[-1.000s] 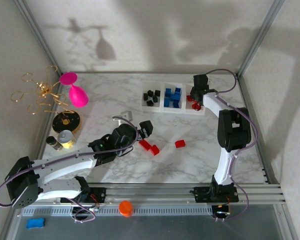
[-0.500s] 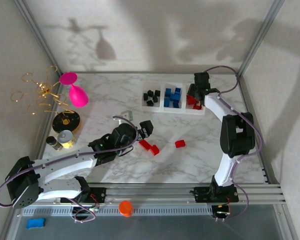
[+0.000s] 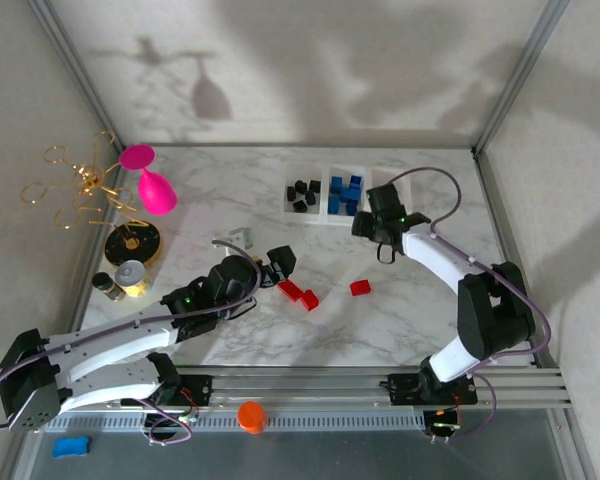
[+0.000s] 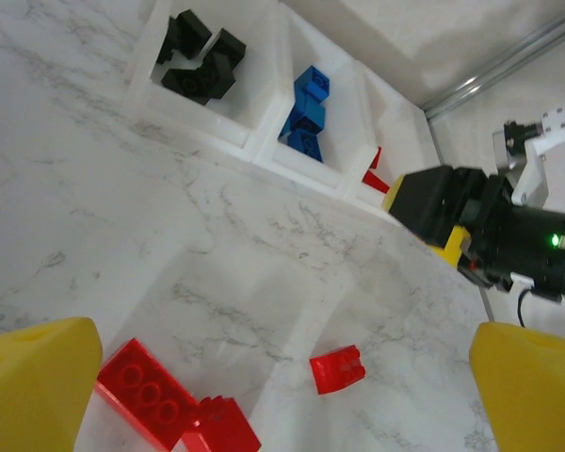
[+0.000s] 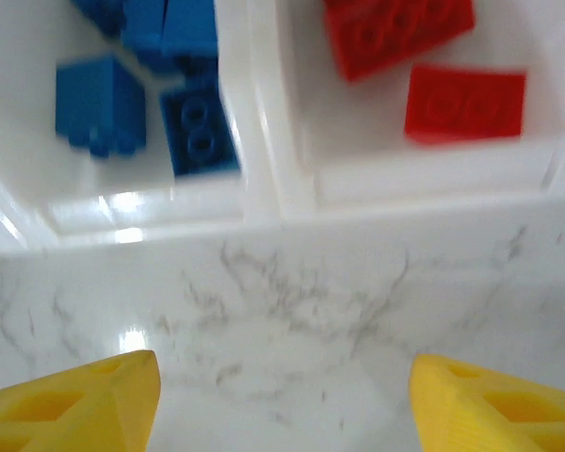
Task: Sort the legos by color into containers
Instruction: Pick up the lego from the center of the table.
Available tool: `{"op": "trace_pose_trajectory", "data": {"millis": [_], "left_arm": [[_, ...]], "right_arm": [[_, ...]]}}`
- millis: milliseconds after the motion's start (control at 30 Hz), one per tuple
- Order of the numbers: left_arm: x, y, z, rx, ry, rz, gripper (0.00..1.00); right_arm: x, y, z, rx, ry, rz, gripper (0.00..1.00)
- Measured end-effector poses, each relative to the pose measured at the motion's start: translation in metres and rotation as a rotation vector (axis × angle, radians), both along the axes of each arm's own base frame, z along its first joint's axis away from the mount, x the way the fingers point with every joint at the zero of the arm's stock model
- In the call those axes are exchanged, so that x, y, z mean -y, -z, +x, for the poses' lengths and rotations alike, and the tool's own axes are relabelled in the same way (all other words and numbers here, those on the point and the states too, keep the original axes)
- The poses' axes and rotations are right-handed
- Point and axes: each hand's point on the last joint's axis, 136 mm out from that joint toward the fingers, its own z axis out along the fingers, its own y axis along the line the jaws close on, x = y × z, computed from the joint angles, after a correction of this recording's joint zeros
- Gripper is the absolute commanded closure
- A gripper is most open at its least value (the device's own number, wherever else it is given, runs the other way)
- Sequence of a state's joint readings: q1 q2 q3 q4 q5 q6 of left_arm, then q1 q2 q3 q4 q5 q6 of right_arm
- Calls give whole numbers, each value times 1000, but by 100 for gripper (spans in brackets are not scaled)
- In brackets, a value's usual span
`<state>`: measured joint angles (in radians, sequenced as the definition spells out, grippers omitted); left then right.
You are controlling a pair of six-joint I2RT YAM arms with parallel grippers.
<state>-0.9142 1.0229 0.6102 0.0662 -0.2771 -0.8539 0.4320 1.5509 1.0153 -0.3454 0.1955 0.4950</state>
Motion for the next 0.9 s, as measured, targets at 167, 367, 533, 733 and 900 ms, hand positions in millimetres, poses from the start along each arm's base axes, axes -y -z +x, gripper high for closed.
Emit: {"op": "trace_pose_trajectory", "data": {"millis": [167, 367, 533, 733, 900], "left_arm": [[-11, 11, -8, -23, -11, -7, 0], [-21, 9, -14, -20, -25, -31, 0], [-25, 18, -18, -42, -31, -22, 0], [-27, 25, -19, -54, -33, -11, 0], [-27, 25, -19, -54, -33, -10, 0]], "right_arm": [[-11, 27, -45, -97, -42, -19, 26], [-16, 39, -85, -144, -67, -35, 22], [-15, 51, -105, -183, -64, -74, 19], [-12, 62, -119, -210, -29, -52, 19], [-20, 63, -117, -209, -13, -4, 19]]}}
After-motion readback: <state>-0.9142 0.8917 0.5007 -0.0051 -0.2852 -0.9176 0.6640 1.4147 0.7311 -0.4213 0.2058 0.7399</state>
